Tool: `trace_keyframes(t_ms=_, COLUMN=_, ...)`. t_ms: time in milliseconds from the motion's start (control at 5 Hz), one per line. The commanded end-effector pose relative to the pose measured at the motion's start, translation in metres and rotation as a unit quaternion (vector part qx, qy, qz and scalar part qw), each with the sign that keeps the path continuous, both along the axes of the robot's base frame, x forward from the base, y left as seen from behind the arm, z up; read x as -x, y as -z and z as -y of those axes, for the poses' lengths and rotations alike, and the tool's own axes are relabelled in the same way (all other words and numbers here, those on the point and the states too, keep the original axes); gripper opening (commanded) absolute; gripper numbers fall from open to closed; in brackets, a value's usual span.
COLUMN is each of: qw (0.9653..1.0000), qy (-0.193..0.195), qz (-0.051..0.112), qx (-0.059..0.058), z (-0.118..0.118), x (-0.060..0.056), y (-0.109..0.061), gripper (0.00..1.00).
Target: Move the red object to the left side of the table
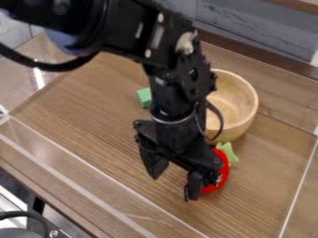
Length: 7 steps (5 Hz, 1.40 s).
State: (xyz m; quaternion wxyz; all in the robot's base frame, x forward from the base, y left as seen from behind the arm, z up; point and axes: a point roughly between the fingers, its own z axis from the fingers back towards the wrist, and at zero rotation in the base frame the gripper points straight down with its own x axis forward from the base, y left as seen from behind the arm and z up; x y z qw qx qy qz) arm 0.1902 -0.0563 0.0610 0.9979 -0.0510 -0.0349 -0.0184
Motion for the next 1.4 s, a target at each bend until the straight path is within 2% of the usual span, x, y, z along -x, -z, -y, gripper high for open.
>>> trace_keyframes(t_ms=0, qw=0.9999, qy=0.008, qz=0.010, qx=0.003, z=0.003, x=-0.011, y=-0.004, gripper=1.00)
trace_keyframes(t_ms=400, qw=0.9995, qy=0.031, qz=0.003, qx=0.004, z=0.010, x=-0.020, y=-0.003, gripper=1.00)
trace_keyframes(t_ms=600, qw=0.9986, qy=0.053, qz=-0.002, qx=0.005, z=0.022, x=-0.025, y=0.011, gripper=1.00)
trace_keyframes(t_ms=800, qw=0.9972, qy=0.074, qz=-0.004, qx=0.005, z=0.033, x=-0.027, y=0.020, gripper=0.00)
trace_keyframes(t_ms=1200, qw=0.9963, qy=0.075, qz=0.043, qx=-0.002, z=0.034, x=-0.040, y=-0.024, gripper=0.00)
